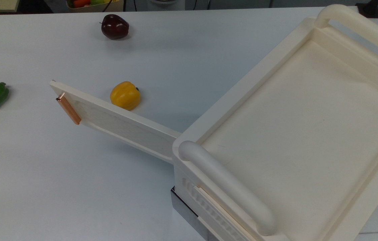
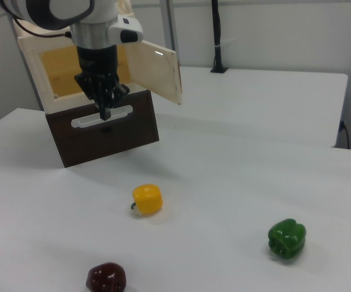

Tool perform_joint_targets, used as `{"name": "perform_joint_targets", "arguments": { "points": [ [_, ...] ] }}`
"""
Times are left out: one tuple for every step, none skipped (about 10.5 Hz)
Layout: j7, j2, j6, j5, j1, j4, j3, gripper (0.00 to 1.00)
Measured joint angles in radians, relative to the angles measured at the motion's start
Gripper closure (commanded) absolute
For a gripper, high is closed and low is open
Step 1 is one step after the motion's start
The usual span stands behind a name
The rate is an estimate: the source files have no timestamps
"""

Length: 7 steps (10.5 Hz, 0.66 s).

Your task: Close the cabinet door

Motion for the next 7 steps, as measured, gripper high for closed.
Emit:
{"name": "perform_joint_targets", "arguments": {
  "points": [
    [0.001,0.003,0.047,0.018,0.000,-0.001,0.000,1.00],
    [0.028,0.008,0.140,0.056,-0.001,-0.001,0.000,1.00],
    [0.074,0.014,0.234,0.089,-0.001,-0.002,-0.001,1.00],
    [0.128,0.021,0.354,0.109,-0.001,-0.002,-0.001,1.00],
    [0.175,0.029,0.450,0.117,0.000,-0.002,-0.001,1.00],
    [0.236,0.042,0.544,0.119,0.001,-0.003,0.000,1.00],
    [0.297,0.061,0.642,0.120,0.002,-0.003,0.001,1.00]
  ]
}}
